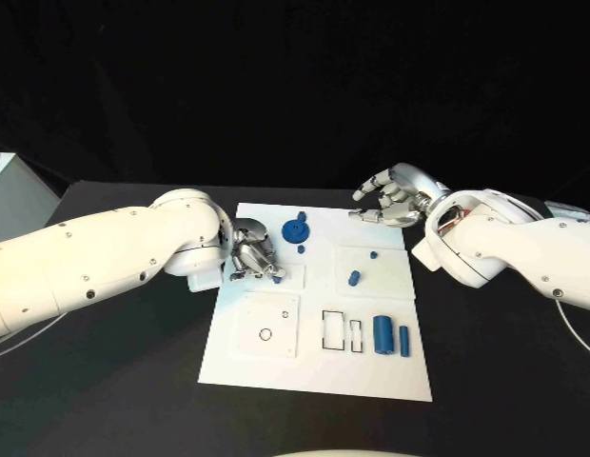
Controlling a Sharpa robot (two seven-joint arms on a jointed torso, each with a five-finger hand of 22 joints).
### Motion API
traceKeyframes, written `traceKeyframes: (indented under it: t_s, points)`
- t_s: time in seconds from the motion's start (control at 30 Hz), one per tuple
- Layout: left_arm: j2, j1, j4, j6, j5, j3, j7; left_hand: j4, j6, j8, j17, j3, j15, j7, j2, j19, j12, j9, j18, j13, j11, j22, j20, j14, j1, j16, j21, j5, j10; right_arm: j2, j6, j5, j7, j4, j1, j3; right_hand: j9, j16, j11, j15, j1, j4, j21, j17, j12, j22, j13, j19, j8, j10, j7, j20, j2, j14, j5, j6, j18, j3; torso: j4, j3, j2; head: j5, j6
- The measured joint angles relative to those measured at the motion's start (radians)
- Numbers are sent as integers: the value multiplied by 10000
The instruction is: Assemble the parts on the task board
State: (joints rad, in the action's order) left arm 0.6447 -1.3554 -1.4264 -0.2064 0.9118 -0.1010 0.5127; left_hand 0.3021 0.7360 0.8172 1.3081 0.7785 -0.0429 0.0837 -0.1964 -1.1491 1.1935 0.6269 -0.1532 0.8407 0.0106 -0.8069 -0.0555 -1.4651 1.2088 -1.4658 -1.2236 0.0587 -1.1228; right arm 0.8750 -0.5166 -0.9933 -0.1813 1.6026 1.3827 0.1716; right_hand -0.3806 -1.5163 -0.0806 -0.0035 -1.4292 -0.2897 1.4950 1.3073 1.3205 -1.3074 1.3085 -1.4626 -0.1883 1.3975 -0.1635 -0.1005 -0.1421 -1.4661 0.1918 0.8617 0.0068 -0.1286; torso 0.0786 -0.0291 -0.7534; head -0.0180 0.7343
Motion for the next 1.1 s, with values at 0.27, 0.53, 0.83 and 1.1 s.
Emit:
traceKeyframes:
  t_s: [0.27,0.53,0.83,1.1]
  points:
    - [183,1,-233,304,6,54,2,0,-2,287,-1,0,1,3,-57,-66,72,0,1,63,-20,-113,15,0,-75,-40,-80,0,-92,-7,23,4,0,0,-13,1,0,0,0,0,0,0,0,0,0,1,0,0,0,0,0,0,0,0,0,0,0,0,1,0,-2,19,-22]
    - [274,1,-430,721,176,68,-2,-1,3,438,-1,-1,-36,-2,-65,-182,115,0,-1,138,-57,-301,36,-37,-145,-81,-215,60,-199,-4,38,7,-1,-1,-27,1,0,0,0,0,0,0,0,0,0,-7,0,0,0,0,0,0,0,0,0,0,0,0,-2,0,-14,42,0]
    - [252,25,-439,989,444,34,-8,-1,7,448,-3,-1,-71,-5,-92,-181,114,0,-1,138,-71,-335,35,-1,-172,-118,-215,61,-213,-12,49,11,-1,-17,-46,1,-1,0,0,0,0,28,0,0,0,-6,0,0,0,0,0,0,0,0,56,0,0,-28,4,-7,-14,71,30]
    - [191,139,-377,1086,672,15,-11,-1,25,448,-3,-1,-71,-18,-132,-181,114,1,-2,124,-71,-360,35,-1,-212,-118,-215,61,-213,-21,58,13,-1,-22,-55,2,-1,0,0,0,0,28,0,8,0,-5,0,0,0,0,0,0,0,0,56,0,0,-28,-8,-10,-9,104,46]
